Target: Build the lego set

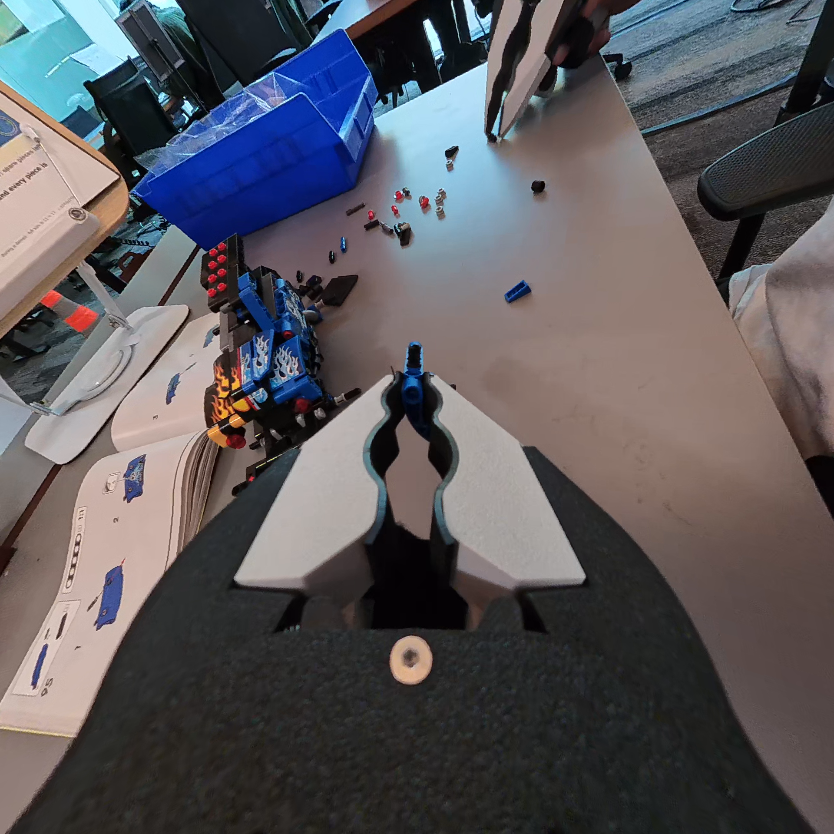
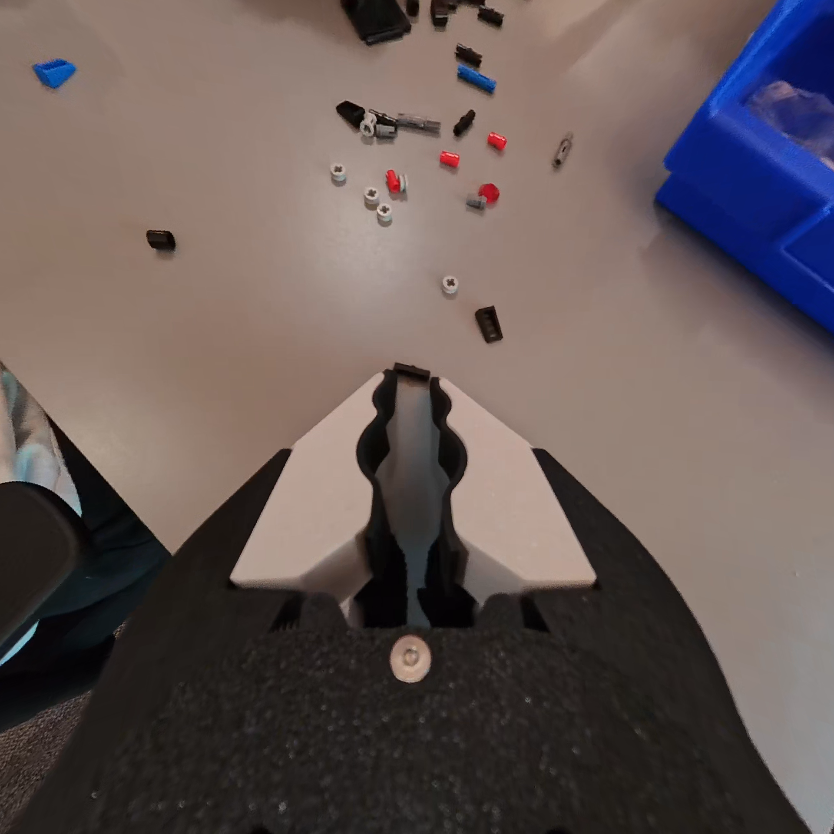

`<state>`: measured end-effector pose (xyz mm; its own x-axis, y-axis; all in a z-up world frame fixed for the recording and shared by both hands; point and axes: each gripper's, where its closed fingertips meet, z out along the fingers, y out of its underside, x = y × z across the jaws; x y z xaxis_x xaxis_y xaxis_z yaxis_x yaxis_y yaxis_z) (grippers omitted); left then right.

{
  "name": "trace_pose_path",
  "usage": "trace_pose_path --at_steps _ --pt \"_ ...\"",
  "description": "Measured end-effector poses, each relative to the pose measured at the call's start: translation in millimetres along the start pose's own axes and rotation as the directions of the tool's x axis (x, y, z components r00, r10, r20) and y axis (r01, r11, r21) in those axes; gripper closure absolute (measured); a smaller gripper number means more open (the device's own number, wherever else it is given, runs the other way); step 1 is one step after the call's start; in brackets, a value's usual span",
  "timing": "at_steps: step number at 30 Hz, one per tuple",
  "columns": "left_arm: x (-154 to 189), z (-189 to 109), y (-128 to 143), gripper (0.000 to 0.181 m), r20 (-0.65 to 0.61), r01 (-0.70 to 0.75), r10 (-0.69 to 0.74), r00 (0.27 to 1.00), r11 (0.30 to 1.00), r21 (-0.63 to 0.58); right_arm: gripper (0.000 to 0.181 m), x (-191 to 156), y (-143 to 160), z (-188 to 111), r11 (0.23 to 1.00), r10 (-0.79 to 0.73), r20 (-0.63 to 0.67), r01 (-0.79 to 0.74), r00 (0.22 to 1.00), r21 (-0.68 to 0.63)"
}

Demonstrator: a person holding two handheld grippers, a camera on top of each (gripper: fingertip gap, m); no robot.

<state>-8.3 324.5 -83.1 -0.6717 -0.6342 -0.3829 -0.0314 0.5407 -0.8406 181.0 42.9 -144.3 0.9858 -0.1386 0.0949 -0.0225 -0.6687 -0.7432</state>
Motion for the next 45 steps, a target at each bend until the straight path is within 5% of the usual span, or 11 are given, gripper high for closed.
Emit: trace_pose_path --at_steps 33,45 --pt "5 1 1 0.176 0.003 -0.064 0.064 0.998 0.998 -0.013 0.159 -8 -11 11 0.986 0.167 -0.006 -0.167 0.986 0.008" --pt "8 2 3 0.176 -0.003 -0.078 0.078 0.997 0.997 -0.018 0.166 -4 -7 3 0.989 0.151 -0.265 -0.147 0.952 0.033"
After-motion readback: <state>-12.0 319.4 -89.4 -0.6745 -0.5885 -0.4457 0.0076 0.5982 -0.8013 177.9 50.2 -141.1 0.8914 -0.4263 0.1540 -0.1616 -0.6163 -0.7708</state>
